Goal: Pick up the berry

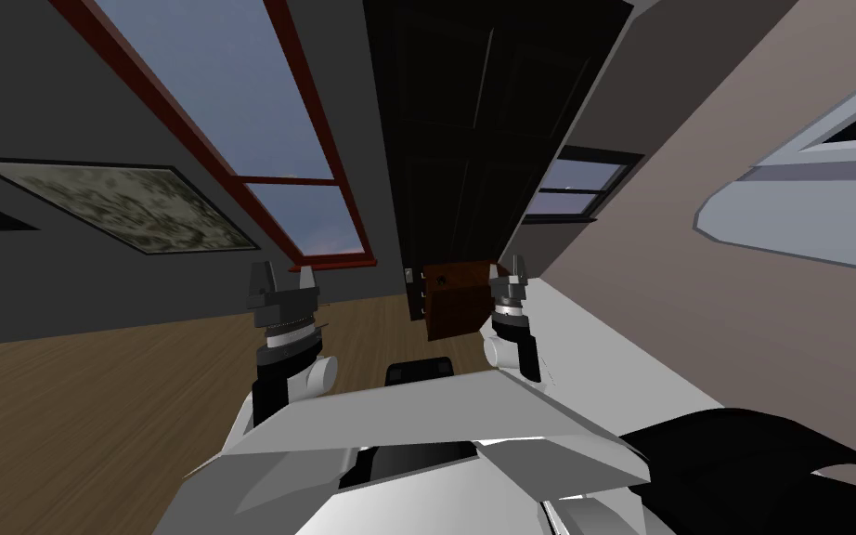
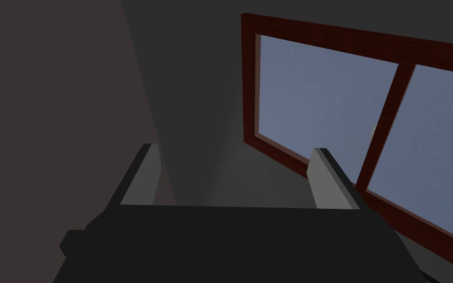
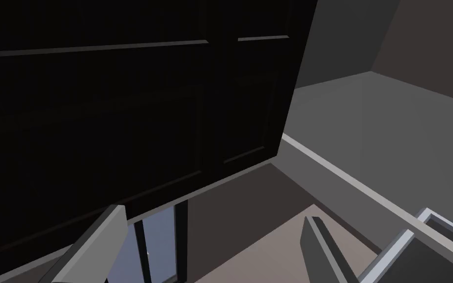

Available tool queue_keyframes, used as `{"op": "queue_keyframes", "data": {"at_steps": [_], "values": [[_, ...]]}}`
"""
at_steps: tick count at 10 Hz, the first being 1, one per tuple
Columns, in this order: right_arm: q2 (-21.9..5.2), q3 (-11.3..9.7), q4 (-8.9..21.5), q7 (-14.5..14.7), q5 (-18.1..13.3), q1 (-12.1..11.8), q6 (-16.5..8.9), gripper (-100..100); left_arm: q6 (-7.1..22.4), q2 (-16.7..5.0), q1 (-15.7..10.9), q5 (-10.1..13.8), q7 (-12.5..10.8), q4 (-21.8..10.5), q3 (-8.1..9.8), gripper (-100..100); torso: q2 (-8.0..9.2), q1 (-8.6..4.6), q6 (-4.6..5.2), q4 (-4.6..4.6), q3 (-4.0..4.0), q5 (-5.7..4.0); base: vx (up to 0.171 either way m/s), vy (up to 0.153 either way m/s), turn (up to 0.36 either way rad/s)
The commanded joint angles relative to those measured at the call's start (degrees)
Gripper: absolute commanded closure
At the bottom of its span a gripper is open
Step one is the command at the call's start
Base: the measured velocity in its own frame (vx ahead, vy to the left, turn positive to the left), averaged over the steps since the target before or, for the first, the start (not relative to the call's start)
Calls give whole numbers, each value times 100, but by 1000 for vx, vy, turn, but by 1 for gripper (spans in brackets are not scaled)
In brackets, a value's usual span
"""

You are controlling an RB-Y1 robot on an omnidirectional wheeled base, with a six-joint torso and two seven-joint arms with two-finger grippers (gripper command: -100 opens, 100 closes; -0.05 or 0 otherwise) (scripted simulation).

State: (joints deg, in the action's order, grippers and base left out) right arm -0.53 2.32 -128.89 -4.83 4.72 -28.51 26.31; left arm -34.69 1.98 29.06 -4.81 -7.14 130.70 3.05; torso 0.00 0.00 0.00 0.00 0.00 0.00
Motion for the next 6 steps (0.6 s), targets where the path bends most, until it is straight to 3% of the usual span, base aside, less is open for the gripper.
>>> {"op": "queue_keyframes", "data": {"at_steps": [1, 6], "values": [[-222, -14, 0, -161, 63, 84, -159, -100, 0, 0, 0, 0, 0, 0, 0, 0, 0, 0, 0, 0, 0, 0, 8, -18, -4], [-683, -81, -2, -900, 384, 448, -864, -100, 0, -1, 0, 0, 0, 0, 0, 0, -12, -20, 0, -3, -7, -5, 25, -41, -3]]}}
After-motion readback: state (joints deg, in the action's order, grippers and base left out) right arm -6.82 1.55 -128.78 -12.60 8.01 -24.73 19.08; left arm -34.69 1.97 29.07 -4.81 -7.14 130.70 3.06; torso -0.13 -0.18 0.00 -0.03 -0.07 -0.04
